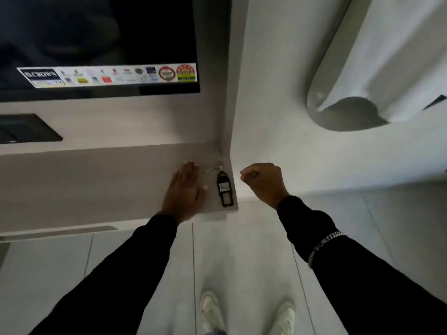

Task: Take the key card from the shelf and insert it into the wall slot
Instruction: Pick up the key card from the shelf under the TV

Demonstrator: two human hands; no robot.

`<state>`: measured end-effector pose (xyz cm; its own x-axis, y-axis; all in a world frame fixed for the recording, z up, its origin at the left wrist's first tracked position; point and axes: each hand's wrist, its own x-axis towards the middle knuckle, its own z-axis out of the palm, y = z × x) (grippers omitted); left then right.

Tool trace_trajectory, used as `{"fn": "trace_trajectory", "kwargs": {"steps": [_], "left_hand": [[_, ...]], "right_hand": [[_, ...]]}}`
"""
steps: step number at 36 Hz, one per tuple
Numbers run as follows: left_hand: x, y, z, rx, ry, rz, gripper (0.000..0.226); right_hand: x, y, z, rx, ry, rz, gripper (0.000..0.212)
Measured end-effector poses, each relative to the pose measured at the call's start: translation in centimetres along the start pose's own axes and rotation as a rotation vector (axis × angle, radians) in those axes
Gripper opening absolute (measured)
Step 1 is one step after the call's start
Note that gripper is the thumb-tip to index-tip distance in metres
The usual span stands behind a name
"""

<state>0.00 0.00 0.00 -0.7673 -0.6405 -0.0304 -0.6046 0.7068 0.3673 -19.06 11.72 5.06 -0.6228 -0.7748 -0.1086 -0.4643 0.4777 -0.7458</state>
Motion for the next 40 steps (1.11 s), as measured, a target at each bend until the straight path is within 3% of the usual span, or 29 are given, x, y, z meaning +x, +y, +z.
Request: {"fn": "trace_trajectory", "kwargs": {"steps": [7,12,17,20,23,27,33,40], "left_hand": [[1.0,-0.8,1.9,0.173,0.029,-0.071,0.079],[1.2,-1.0,2.0,0.168,0.035,-0.063,0.078],[1.2,-1.0,2.1,0.154,0.041,-0.066,0.078],[1.2,-0.9,2.0,0.162,0.054,-0.067,0.077],[1.2,-0.9,1.8,0.163,0.043,-0.072,0.077],[0.7,0.0,1.8,0.122,0.035,-0.071,0.074],[0.8,3.7,1.5,-0.058,-0.032,-0.105,0.067],[0.1,11.3,0.5,-0.2,0.033,0.015,0.066]], "right_hand": [[0.6,0.2,3.7,-0.047,-0.055,0.134,0.012],[0.9,-0.1,5.0,-0.02,-0.003,0.234,0.042],[1.3,0.0,4.4,-0.16,-0.041,0.234,0.028],[1.1,0.2,3.9,-0.055,-0.075,0.309,0.022],[0.6,0.6,3.3,0.221,-0.086,0.429,0.011],[-0.5,1.3,2.0,0.457,-0.096,0.522,0.014],[-3.0,2.0,-2.0,0.631,-0.103,0.509,0.024],[-7.2,4.1,-9.2,0.717,-0.063,0.482,0.029]]}}
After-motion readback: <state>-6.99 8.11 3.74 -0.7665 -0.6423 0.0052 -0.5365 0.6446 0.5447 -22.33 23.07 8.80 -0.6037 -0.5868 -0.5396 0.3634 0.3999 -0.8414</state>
